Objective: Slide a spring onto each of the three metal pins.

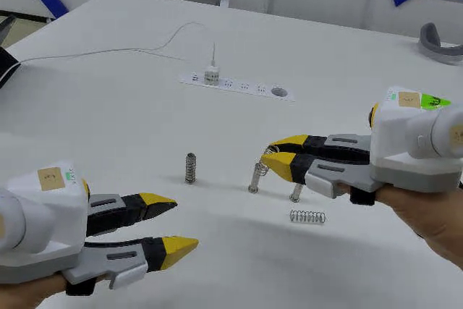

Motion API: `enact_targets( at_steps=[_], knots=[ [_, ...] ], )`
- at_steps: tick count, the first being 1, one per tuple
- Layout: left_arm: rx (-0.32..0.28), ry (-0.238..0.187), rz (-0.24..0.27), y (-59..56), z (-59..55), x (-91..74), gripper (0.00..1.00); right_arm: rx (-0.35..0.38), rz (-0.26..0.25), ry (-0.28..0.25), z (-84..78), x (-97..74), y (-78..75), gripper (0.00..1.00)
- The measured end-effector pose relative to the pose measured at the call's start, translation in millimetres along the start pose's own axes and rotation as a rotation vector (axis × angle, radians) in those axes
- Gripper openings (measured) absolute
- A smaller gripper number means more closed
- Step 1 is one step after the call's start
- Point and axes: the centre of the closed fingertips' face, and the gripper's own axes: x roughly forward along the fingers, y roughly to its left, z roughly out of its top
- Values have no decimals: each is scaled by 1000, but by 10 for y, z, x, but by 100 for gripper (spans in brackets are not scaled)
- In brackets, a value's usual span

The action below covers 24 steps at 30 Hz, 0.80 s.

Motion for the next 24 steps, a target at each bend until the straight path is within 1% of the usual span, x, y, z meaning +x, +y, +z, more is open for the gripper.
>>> enact_targets(
  at_steps=[6, 9, 12, 19, 24],
  knots=[
    [-8, 0, 14, 31, -17, -32, 37, 5, -44, 3, 1, 81, -142, 12],
    [-10, -2, 20, 43, -21, -47, 37, 10, -66, 18, -28, 126, -208, 12],
    [-12, -4, 27, 63, -23, -64, 37, 15, -70, 26, -65, 173, -257, 12],
    [-19, -7, 40, 98, -36, -98, 37, 33, -82, 69, -195, 263, -330, 12],
    [-24, -7, 47, 117, -54, -114, 37, 52, -78, 92, -284, 297, -347, 12]
  ],
)
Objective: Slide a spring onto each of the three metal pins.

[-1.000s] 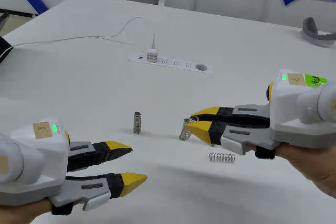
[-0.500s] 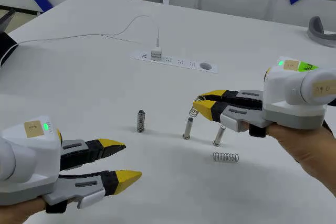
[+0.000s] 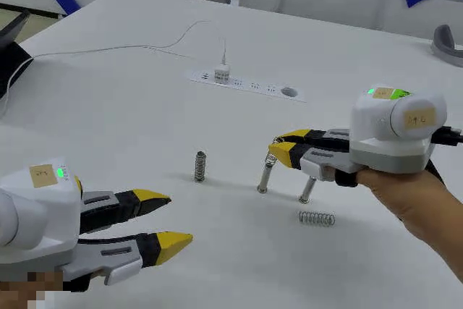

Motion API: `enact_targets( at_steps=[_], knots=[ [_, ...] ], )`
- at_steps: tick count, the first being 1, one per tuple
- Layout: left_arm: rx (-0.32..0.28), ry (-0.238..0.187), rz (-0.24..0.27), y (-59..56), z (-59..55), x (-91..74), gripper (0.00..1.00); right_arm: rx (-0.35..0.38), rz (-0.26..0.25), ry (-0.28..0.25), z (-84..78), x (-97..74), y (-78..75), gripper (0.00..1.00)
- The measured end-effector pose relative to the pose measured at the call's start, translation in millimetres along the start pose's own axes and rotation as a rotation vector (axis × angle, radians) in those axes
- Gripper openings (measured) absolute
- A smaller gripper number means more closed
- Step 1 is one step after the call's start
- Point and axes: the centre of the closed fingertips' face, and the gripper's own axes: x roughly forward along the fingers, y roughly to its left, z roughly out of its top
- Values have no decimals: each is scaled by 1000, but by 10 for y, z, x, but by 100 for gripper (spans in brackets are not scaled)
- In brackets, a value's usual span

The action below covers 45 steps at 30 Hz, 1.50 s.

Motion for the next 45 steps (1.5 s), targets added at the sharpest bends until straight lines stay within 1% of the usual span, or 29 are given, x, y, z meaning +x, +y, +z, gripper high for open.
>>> enact_targets(
  at_steps=[5, 9, 18, 26, 38, 45],
  knots=[
    [-2, -3, 7, 19, 3, -8, 37, 1, -3, 10, -41, 29, -24, 12],
    [-2, -1, 8, 27, 2, -11, 37, 7, -3, 7, -50, 47, -29, 12],
    [-5, 3, 13, 42, -8, -25, 37, 20, 1, 25, -137, 76, 10, 12],
    [-1, 7, 15, 51, -8, -32, 36, 39, -3, 40, -269, 183, -10, 12],
    [-1, 12, 24, 80, -17, -46, 36, 63, -9, 39, -323, 317, -3, 12],
    [-4, 13, 25, 80, -25, -40, 36, 64, -19, 54, -390, 379, -8, 12]
  ],
)
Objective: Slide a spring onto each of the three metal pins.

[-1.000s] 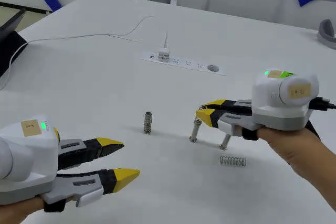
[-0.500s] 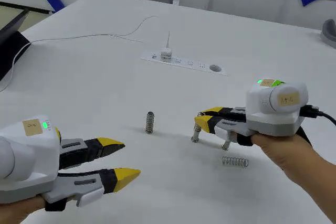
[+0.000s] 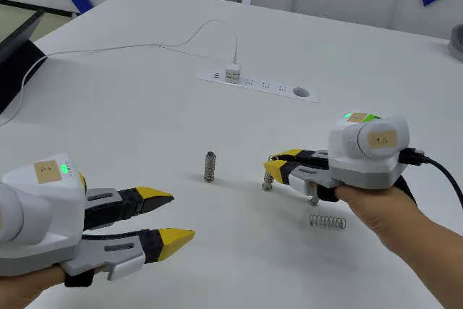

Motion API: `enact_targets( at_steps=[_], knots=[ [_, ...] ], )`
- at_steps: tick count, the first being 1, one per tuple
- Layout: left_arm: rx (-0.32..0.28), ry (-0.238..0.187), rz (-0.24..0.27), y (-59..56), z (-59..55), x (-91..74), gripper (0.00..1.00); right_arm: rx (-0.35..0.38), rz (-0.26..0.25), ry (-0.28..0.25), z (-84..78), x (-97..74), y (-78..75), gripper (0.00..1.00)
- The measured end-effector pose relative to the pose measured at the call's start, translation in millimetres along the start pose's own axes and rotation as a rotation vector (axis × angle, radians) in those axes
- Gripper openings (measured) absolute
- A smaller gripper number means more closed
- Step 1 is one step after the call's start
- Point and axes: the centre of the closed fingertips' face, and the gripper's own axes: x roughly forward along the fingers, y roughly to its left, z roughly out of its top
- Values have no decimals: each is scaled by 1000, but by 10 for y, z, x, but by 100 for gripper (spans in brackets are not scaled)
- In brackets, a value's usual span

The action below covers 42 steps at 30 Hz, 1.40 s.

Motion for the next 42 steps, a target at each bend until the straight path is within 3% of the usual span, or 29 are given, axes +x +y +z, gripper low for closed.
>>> enact_targets(
  at_steps=[11, 23, 42],
  knots=[
    [1, 2, 0, -4, 3, 2, 36, -9, -21, 27, -111, 48, -13, 12],
    [1, -2, -2, -2, 9, 11, 36, -16, -23, 29, -110, 57, -10, 16],
    [13, -5, -12, -31, 51, 43, 36, -27, -30, 7, -64, -130, -15, 20]
  ],
)
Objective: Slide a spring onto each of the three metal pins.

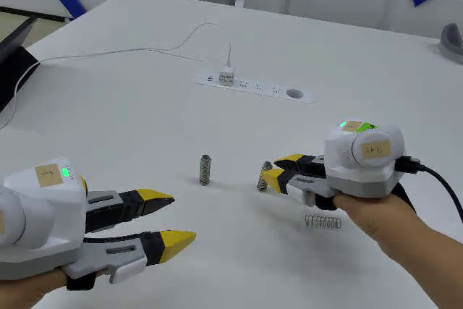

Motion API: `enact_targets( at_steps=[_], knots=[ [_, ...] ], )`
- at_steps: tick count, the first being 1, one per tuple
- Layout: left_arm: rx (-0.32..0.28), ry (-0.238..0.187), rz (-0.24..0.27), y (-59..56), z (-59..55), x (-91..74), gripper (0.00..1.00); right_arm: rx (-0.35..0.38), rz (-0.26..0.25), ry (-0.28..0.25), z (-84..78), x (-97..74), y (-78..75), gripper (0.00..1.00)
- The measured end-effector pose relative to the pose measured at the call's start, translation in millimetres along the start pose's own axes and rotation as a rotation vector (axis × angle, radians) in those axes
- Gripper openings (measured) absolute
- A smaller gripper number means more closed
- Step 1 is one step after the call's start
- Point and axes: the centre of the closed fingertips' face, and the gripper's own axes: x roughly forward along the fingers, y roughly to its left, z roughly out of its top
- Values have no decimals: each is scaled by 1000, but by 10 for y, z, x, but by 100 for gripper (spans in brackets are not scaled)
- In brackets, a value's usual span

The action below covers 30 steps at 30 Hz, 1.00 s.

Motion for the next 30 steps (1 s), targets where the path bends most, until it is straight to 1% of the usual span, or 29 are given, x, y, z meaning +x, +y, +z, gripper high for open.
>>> enact_targets(
  at_steps=[7, 15, 19, 30],
  knots=[
    [2, -2, -1, -8, 28, 7, 36, -18, 8, -20, 58, -119, 52, 20],
    [4, -4, -5, -22, 43, 19, 36, -28, 16, -43, 83, -264, 120, 21],
    [3, -2, -5, -20, 35, 27, 36, -41, 29, -50, 88, -346, 186, 21],
    [10, 0, -13, -47, 47, 66, 36, -57, 36, -61, 62, -517, 260, 22]
  ],
)
